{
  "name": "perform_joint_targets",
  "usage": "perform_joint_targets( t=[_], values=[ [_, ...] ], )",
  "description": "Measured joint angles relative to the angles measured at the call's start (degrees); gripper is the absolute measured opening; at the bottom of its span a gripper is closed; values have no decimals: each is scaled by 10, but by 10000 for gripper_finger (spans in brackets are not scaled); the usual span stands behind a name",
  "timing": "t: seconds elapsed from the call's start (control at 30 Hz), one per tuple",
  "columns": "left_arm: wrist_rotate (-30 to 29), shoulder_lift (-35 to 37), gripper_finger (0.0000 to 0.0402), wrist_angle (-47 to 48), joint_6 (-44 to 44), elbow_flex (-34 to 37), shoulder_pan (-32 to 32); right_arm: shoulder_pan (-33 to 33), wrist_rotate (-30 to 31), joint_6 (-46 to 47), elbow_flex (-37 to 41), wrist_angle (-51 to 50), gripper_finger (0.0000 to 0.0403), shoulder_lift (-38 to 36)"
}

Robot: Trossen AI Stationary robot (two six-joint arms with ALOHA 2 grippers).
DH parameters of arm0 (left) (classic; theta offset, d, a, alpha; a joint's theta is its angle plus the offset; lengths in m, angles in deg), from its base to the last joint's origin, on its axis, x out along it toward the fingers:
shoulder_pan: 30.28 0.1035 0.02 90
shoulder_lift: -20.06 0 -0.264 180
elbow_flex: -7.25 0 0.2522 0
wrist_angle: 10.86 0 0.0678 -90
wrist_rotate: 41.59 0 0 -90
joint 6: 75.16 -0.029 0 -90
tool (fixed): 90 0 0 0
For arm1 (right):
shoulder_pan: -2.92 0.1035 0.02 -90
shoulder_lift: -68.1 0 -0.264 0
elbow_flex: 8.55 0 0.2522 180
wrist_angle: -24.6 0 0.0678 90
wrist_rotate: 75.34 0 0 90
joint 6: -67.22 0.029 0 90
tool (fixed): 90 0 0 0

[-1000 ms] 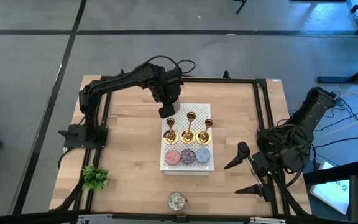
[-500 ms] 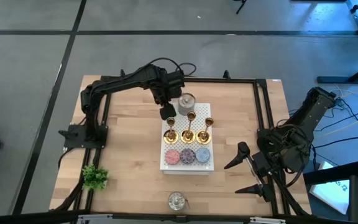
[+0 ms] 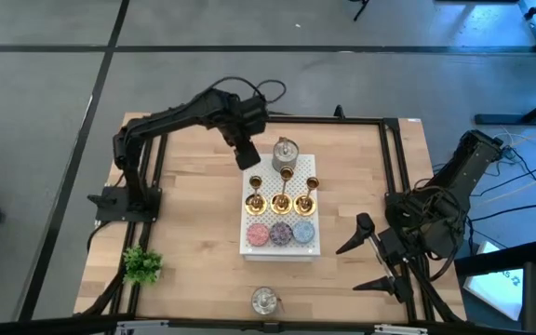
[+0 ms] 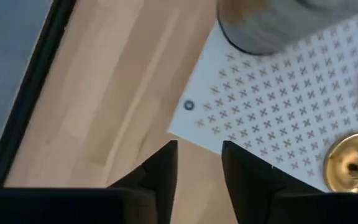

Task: Pick & Place candle stick holders
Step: Put the left silver scented candle on the shelf

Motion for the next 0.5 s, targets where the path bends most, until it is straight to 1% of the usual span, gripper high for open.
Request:
perform_joint_targets(
  t=[0.17,0.33,0.4,0.5],
  values=[
    [53,2,93,-4,19,-30,34,0,0,0,0,1,390,0],
    [80,-4,62,-39,30,-76,40,0,0,0,0,1,390,0],
    [108,-10,56,-51,48,-91,43,0,0,0,0,1,390,0],
    [161,-24,57,-69,72,-108,48,-1,0,0,0,1,390,0]
  ],
)
